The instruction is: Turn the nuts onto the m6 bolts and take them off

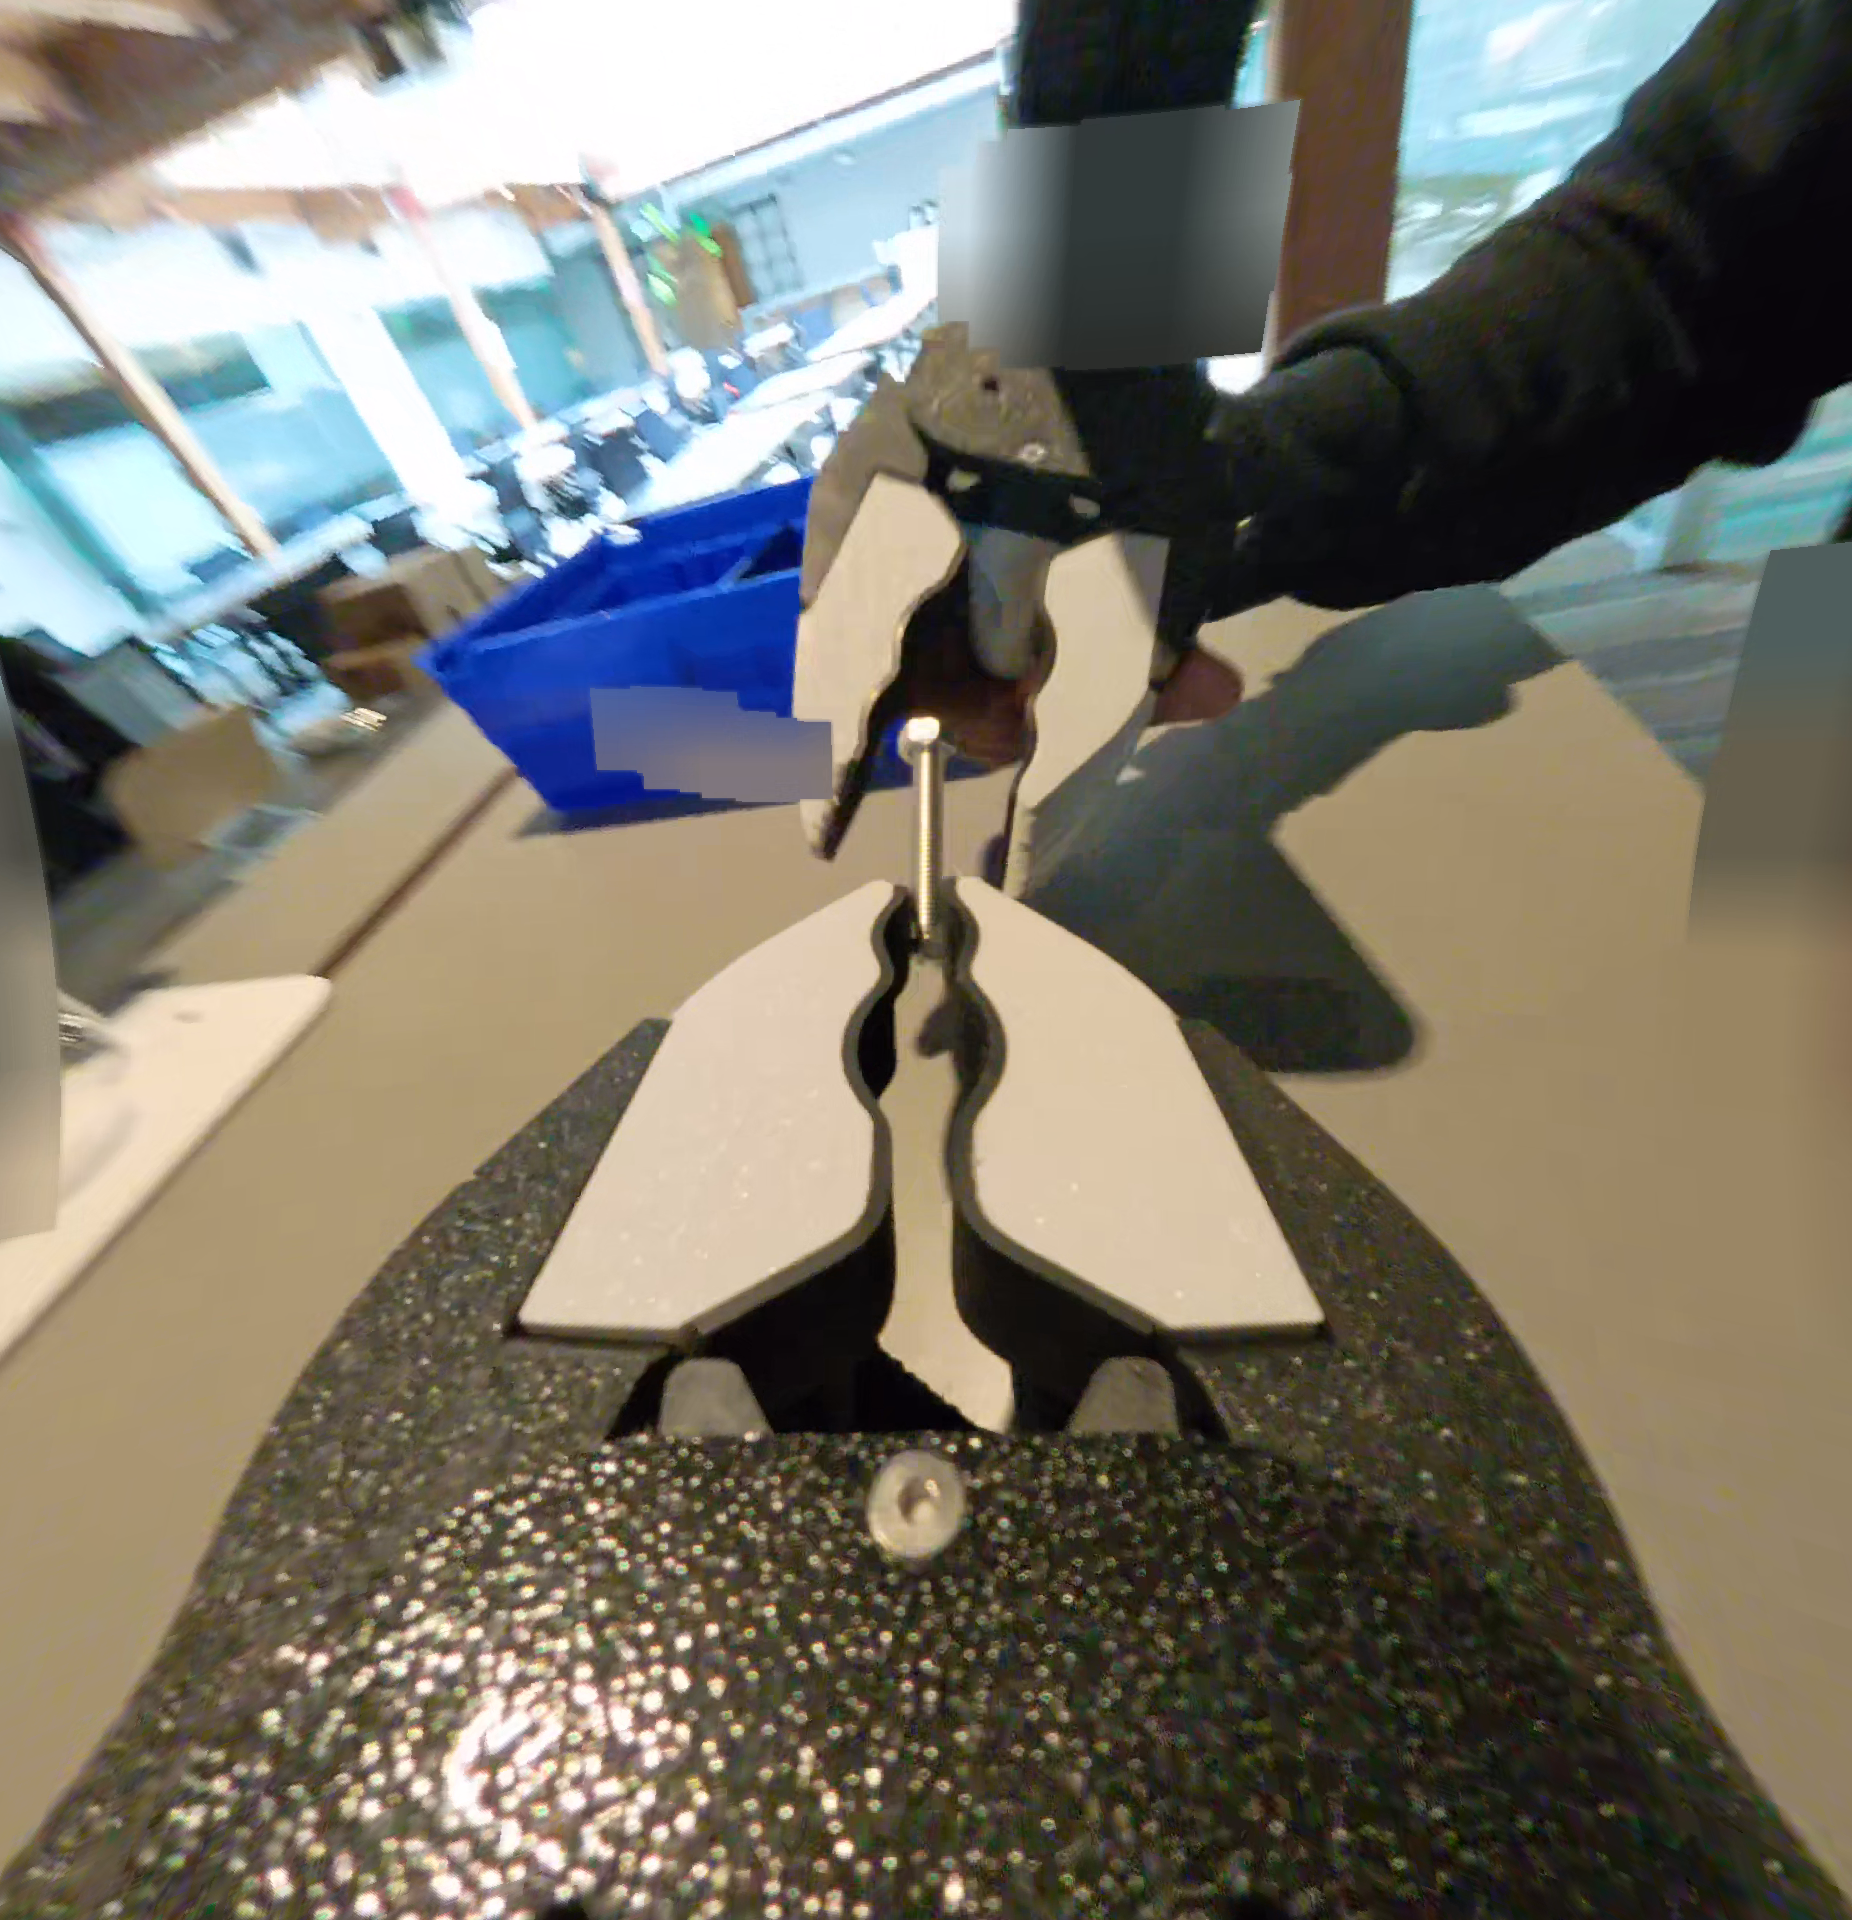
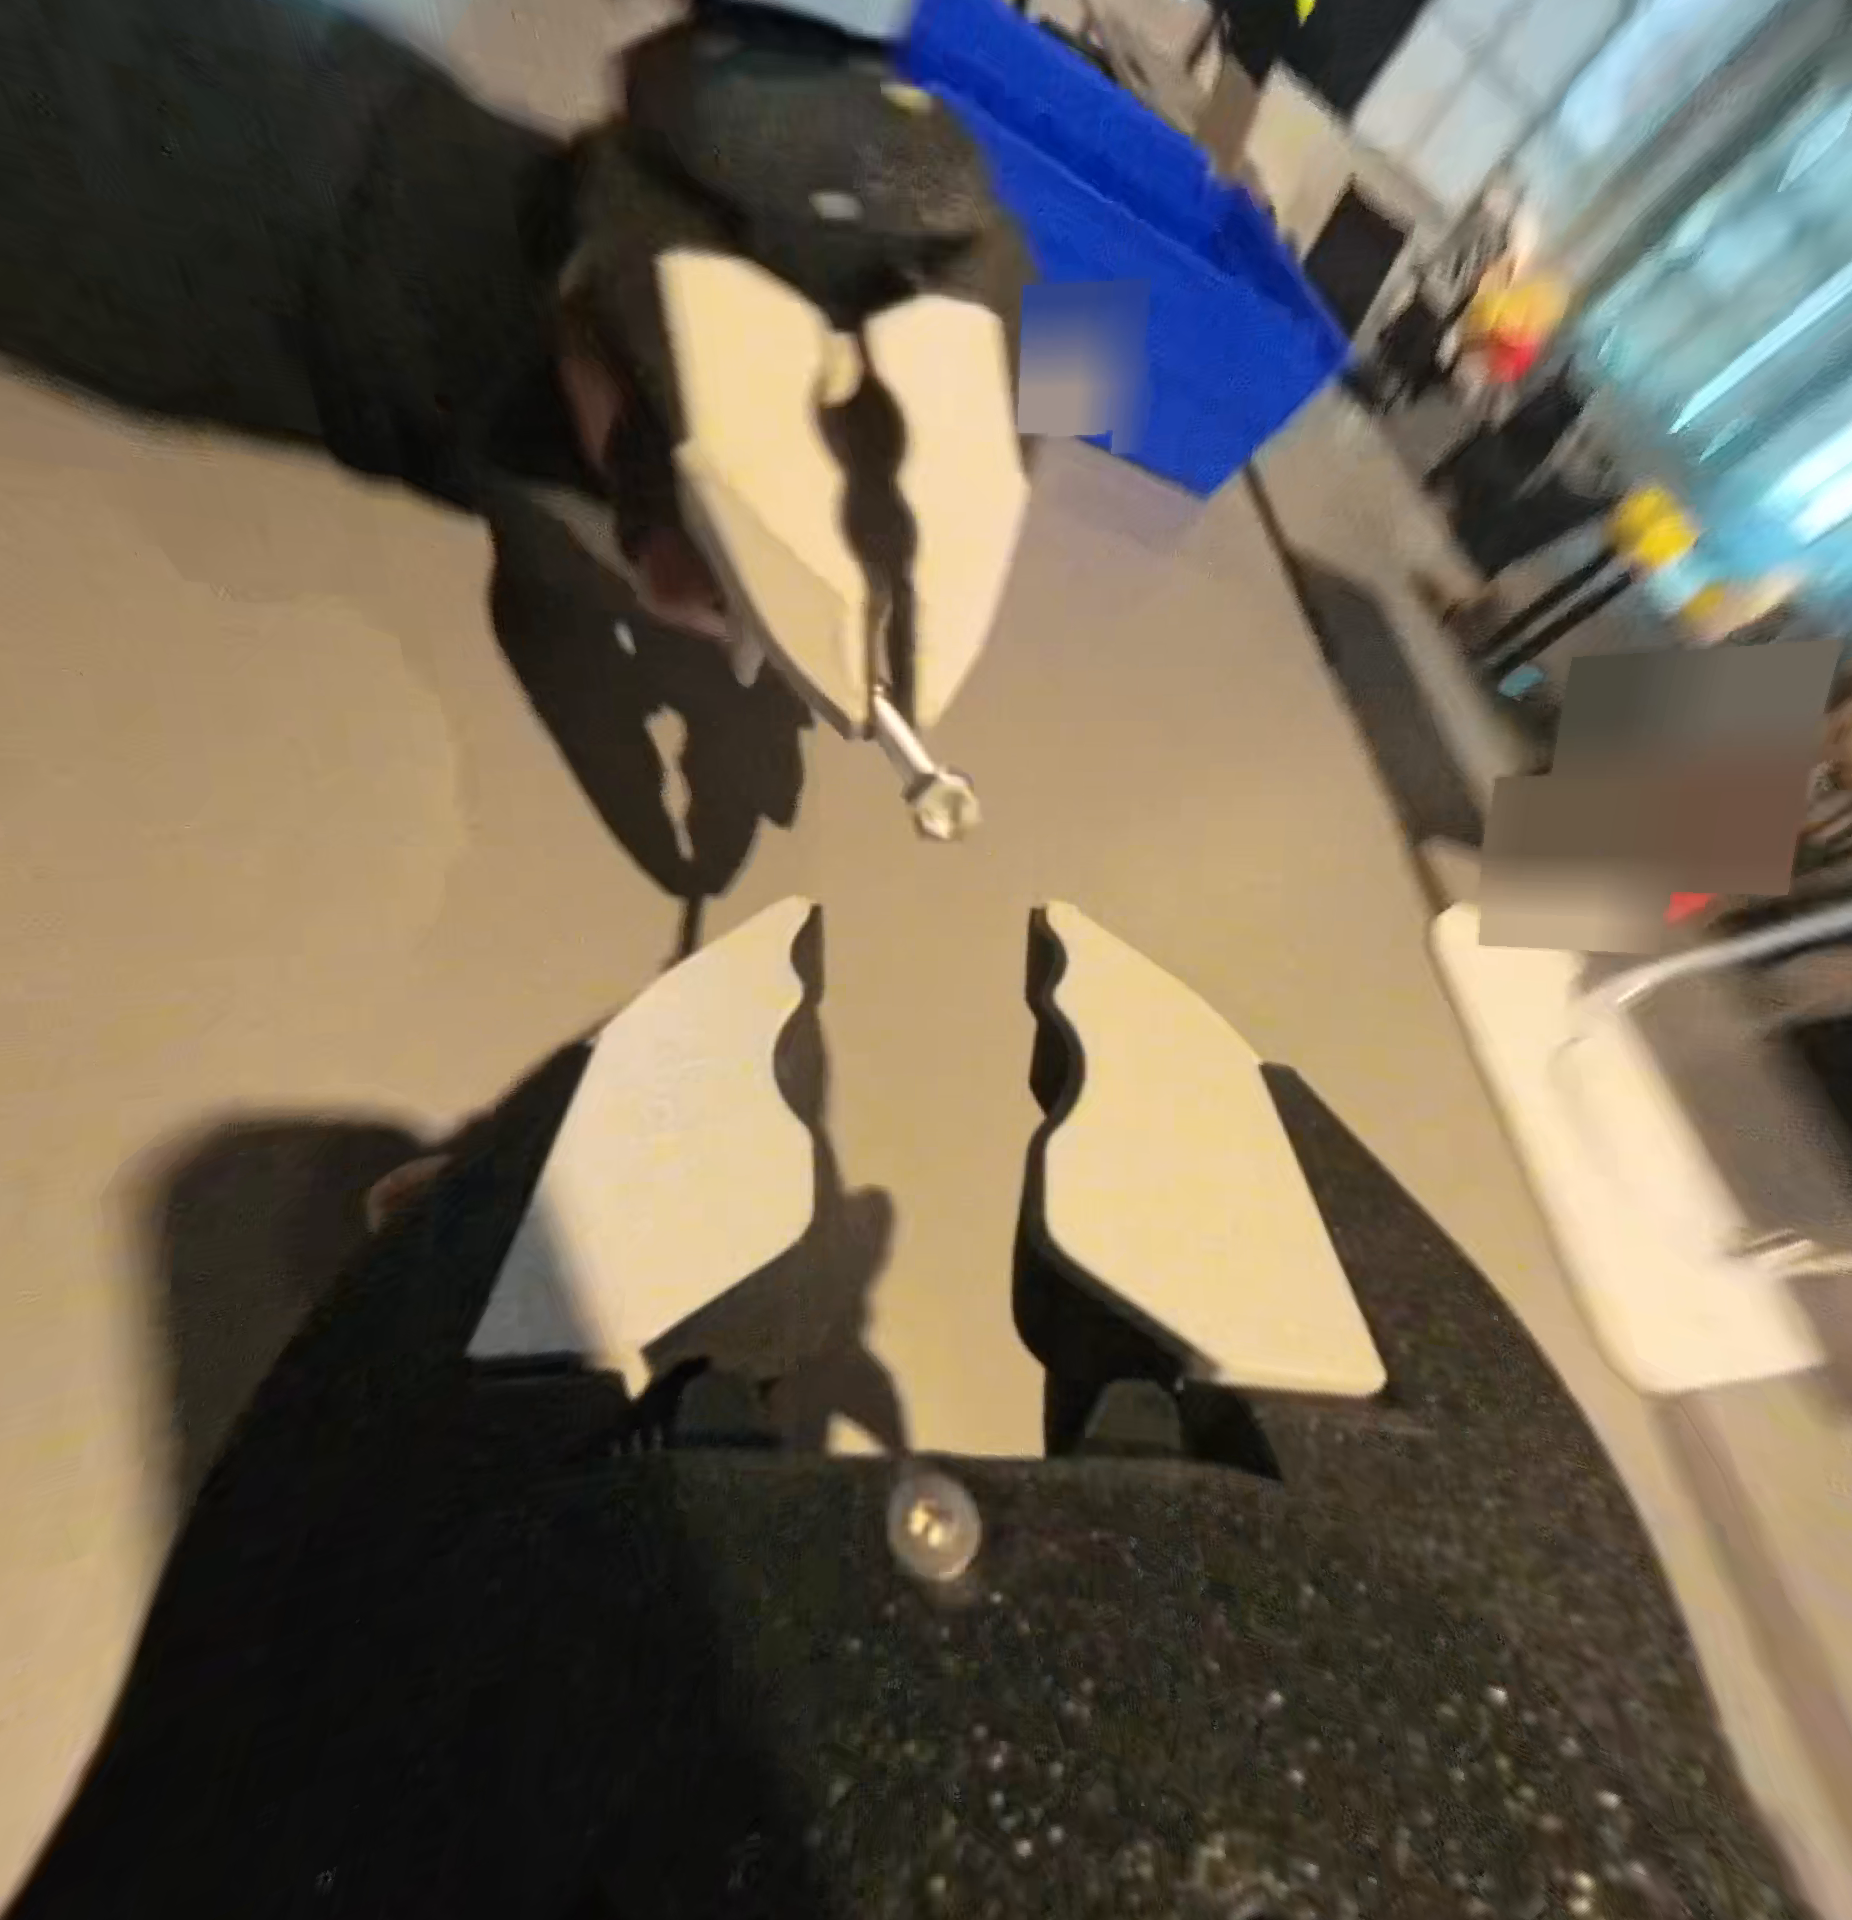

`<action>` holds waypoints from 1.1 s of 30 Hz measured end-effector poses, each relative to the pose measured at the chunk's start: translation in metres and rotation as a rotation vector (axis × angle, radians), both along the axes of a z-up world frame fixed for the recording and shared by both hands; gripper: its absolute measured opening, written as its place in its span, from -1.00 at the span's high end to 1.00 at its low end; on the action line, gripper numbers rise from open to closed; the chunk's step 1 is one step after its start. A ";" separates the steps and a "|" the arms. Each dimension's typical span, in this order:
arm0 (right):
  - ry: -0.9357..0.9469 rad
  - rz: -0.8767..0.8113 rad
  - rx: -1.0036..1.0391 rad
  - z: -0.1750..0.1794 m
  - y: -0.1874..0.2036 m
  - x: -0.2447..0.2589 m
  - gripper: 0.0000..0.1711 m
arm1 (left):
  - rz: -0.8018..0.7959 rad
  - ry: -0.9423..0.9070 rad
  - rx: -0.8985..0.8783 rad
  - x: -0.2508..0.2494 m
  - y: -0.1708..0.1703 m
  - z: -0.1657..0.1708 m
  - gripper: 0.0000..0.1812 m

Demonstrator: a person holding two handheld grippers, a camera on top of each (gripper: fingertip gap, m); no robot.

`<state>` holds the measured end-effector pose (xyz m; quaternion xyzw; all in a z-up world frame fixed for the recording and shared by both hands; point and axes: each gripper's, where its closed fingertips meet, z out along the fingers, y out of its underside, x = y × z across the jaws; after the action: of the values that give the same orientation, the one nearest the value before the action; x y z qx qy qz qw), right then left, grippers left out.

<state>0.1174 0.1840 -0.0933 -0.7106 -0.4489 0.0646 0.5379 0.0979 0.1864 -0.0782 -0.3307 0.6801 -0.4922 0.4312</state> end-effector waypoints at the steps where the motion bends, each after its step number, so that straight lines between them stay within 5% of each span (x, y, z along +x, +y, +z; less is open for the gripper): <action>1: 0.107 -0.028 -0.101 0.001 0.001 0.001 0.56 | 0.040 -0.038 0.051 0.001 0.004 0.003 0.94; 5: 0.361 -0.044 -0.321 0.009 0.002 -0.002 0.54 | 0.123 -0.070 0.224 0.005 0.009 0.000 0.94; 9: 0.301 -0.049 -0.353 0.003 0.004 -0.003 0.56 | 0.115 -0.043 0.278 0.007 0.005 -0.008 0.94; 12: 0.245 0.001 -0.351 -0.001 -0.001 -0.008 0.88 | 0.103 -0.014 0.265 0.007 0.004 -0.012 0.94; 22: -0.347 0.268 0.218 -0.005 -0.005 -0.009 0.88 | -0.061 0.194 -0.092 -0.005 -0.004 -0.024 0.95; 27: -0.273 0.191 0.171 -0.003 0.000 0.001 0.88 | -0.037 0.152 -0.104 -0.005 0.002 -0.016 0.95; 33: -0.240 -0.109 0.076 0.026 0.004 0.069 0.88 | 0.024 0.157 -0.049 -0.002 0.010 -0.021 0.94</action>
<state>0.1863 0.1878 -0.0668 -0.7156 -0.4729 -0.0670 0.5097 0.0957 0.1960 -0.0990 -0.3867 0.6955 -0.4761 0.3743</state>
